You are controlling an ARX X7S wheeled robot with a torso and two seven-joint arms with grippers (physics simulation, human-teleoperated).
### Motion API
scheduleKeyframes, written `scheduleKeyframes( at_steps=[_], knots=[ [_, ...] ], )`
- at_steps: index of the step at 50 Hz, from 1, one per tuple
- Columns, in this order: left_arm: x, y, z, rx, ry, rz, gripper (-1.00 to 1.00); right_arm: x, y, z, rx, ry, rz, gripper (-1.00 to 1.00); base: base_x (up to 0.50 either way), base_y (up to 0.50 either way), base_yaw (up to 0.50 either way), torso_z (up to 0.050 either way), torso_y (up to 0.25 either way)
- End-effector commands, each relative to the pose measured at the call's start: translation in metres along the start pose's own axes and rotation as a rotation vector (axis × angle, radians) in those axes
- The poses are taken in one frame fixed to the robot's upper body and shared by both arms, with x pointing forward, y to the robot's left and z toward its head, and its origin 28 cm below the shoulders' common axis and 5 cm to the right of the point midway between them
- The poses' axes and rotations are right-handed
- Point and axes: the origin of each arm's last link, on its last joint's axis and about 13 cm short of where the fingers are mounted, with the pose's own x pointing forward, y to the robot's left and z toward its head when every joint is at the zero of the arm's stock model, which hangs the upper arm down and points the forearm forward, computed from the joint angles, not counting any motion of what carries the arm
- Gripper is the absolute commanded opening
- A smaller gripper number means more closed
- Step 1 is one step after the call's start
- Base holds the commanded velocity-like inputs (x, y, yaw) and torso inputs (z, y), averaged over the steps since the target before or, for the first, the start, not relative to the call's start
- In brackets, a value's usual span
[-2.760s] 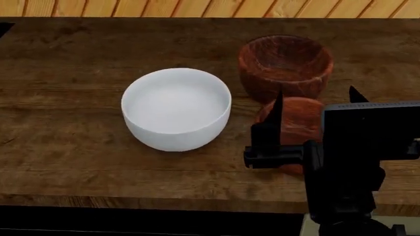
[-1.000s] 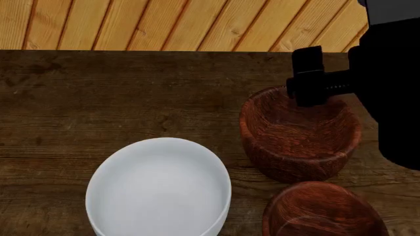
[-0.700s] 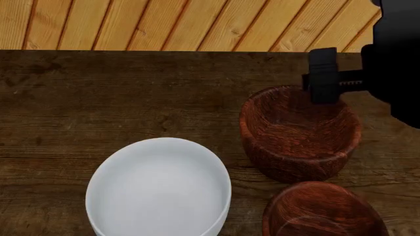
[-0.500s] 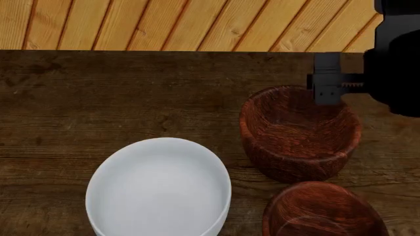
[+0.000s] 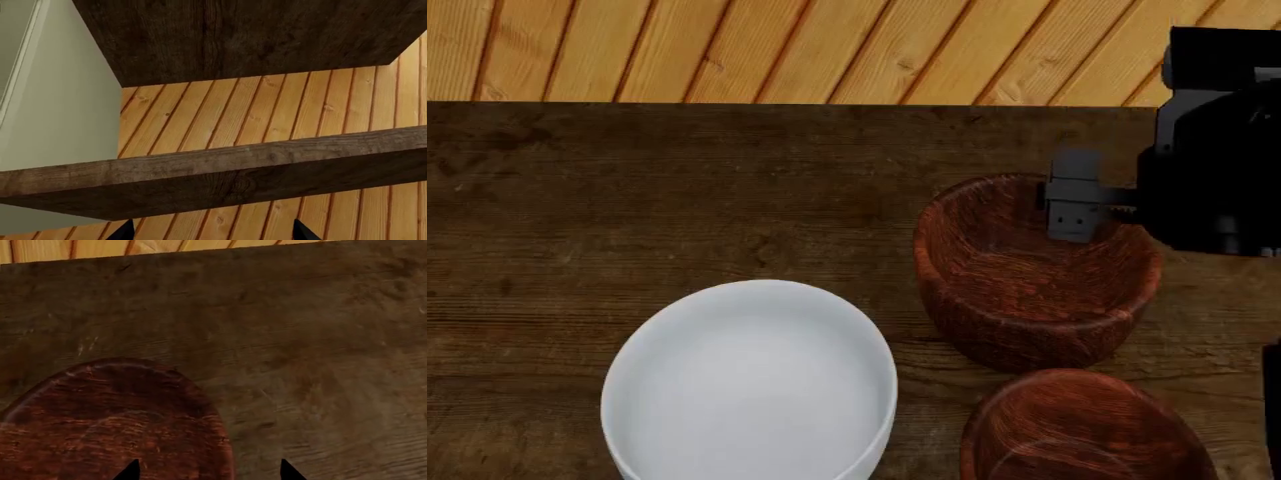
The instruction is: Stack the bowls from largest to smallest.
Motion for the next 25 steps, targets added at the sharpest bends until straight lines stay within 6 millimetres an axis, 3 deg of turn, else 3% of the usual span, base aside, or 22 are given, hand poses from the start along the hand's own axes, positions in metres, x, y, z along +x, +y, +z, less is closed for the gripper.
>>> scheduleKeyframes(
  at_steps=[1,25],
  knots=[
    [-0.003,0.002,0.000,0.012,0.000,0.000,1.00,0.034,0.006,-0.019,0.011,0.057,0.008,1.00,0.00,0.00,0.00,0.000,0.000],
    [-0.004,0.002,-0.001,0.015,0.001,0.000,1.00,0.048,0.004,-0.036,0.030,0.093,-0.003,1.00,0.00,0.00,0.00,0.000,0.000]
  ],
)
